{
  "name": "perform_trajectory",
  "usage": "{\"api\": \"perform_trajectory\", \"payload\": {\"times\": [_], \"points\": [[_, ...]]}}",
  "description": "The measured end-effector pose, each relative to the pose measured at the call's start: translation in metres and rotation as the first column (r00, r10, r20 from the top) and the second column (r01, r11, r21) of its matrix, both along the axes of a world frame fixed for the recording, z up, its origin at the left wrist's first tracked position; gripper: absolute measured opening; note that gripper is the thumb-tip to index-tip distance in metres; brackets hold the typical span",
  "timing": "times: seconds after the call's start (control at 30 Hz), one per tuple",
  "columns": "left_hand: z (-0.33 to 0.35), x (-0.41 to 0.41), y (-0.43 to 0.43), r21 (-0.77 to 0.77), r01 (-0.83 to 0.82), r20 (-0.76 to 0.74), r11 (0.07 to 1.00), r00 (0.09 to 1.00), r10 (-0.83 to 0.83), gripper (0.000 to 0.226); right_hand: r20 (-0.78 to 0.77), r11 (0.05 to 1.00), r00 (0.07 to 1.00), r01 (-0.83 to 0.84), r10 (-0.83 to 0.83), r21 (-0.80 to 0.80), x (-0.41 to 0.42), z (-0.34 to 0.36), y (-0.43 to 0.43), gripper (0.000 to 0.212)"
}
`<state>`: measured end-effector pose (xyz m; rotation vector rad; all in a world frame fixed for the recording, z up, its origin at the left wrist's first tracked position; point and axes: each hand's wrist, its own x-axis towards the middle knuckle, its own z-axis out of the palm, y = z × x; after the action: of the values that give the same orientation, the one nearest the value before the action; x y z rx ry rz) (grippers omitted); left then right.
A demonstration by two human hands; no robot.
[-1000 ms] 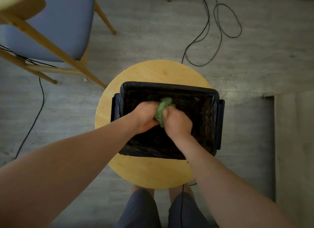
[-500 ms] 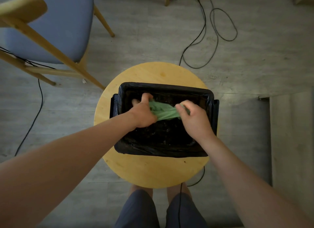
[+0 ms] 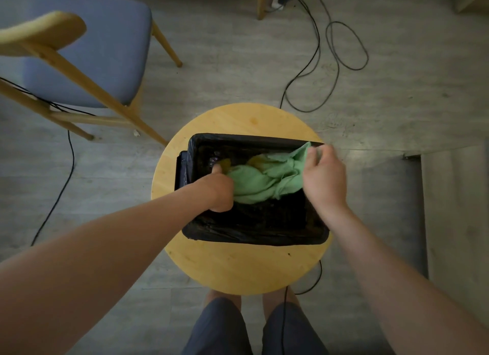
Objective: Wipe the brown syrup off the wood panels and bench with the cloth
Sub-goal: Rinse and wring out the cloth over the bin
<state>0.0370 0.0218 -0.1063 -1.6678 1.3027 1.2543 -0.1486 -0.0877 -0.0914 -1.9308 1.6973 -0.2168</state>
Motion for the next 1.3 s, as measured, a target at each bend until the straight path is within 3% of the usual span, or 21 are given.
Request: {"api": "perform_trajectory", "payload": {"times": [0.07, 0.13, 0.17, 0.23, 0.27, 0.33, 0.4, 0.47, 0.53, 0.63, 0.7, 0.8, 0.87, 0.97, 1.07, 1.2, 1.3], "points": [[-0.012, -0.001, 0.0, -0.107, -0.255, -0.021, 0.961, 0.967, 0.254, 0.028, -0.121, 0.98, 0.979, -0.147, 0.163, 0.132, -0.002, -0.012, 0.013, 0.019], [-0.022, -0.001, 0.002, -0.127, -0.56, -0.112, 0.819, 0.828, 0.549, 0.055, -0.186, 0.944, 0.948, -0.208, 0.259, 0.258, 0.002, -0.028, 0.028, 0.034], [-0.026, -0.003, 0.003, -0.092, -0.712, -0.197, 0.696, 0.698, 0.689, 0.063, -0.198, 0.925, 0.942, -0.198, 0.271, 0.324, 0.006, -0.038, 0.034, 0.044], [-0.031, -0.007, 0.0, 0.073, -0.933, -0.303, 0.352, 0.315, 0.899, 0.063, -0.191, 0.876, 0.962, -0.085, 0.197, 0.474, 0.017, -0.053, 0.043, 0.062], [-0.032, -0.009, -0.002, 0.166, -0.968, -0.289, 0.188, 0.135, 0.948, 0.058, -0.157, 0.836, 0.98, -0.016, 0.122, 0.549, 0.024, -0.061, 0.045, 0.065], [-0.034, -0.01, -0.006, 0.3, -0.954, -0.237, -0.015, -0.09, 0.967, 0.053, -0.036, 0.759, 0.999, 0.048, -0.032, 0.65, 0.037, -0.071, 0.049, 0.06], [-0.038, -0.01, -0.012, 0.408, -0.905, -0.227, -0.121, -0.229, 0.947, 0.05, 0.103, 0.74, 0.99, 0.006, -0.102, 0.672, 0.047, -0.077, 0.055, 0.042], [-0.039, -0.01, -0.016, 0.459, -0.866, -0.228, -0.199, -0.331, 0.915, 0.052, 0.228, 0.771, 0.972, -0.102, -0.057, 0.629, 0.052, -0.071, 0.067, 0.029], [-0.038, -0.009, -0.016, 0.461, -0.858, -0.249, -0.226, -0.369, 0.895, 0.05, 0.346, 0.811, 0.938, -0.205, 0.003, 0.548, 0.053, -0.059, 0.08, 0.029], [-0.036, -0.01, -0.014, 0.46, -0.873, -0.284, -0.161, -0.317, 0.905, 0.042, 0.443, 0.892, 0.878, -0.336, 0.18, 0.304, 0.048, -0.044, 0.089, 0.041], [-0.034, -0.014, -0.013, 0.416, -0.9, -0.301, -0.133, -0.274, 0.914, 0.038, 0.396, 0.903, 0.863, -0.4, 0.313, 0.159, 0.045, -0.044, 0.087, 0.045], [-0.032, -0.021, -0.011, 0.442, -0.882, -0.307, -0.165, -0.321, 0.896, 0.038, 0.226, 0.901, 0.878, -0.434, 0.421, 0.009, 0.046, -0.052, 0.083, 0.045], [-0.03, -0.022, -0.008, 0.49, -0.861, -0.308, -0.137, -0.319, 0.896, 0.039, 0.128, 0.901, 0.892, -0.429, 0.434, -0.068, 0.046, -0.058, 0.077, 0.047], [-0.032, -0.023, -0.006, 0.472, -0.88, -0.322, -0.047, -0.222, 0.92, 0.036, 0.005, 0.945, 0.947, -0.321, 0.321, 0.071, 0.045, -0.07, 0.051, 0.043], [-0.03, -0.02, -0.006, 0.434, -0.897, -0.274, -0.083, -0.22, 0.936, 0.033, 0.0, 0.934, 0.986, -0.155, 0.164, 0.321, 0.039, -0.081, 0.034, 0.026], [-0.029, -0.01, -0.002, 0.388, -0.893, -0.231, -0.229, -0.334, 0.914, 0.024, 0.002, 0.891, 0.979, 0.185, -0.204, 0.415, 0.037, -0.077, 0.042, 0.038], [-0.032, -0.015, -0.001, 0.374, -0.88, -0.269, -0.293, -0.405, 0.874, 0.016, -0.071, 0.807, 0.97, 0.235, -0.234, 0.542, 0.039, -0.077, 0.056, 0.055]]}}
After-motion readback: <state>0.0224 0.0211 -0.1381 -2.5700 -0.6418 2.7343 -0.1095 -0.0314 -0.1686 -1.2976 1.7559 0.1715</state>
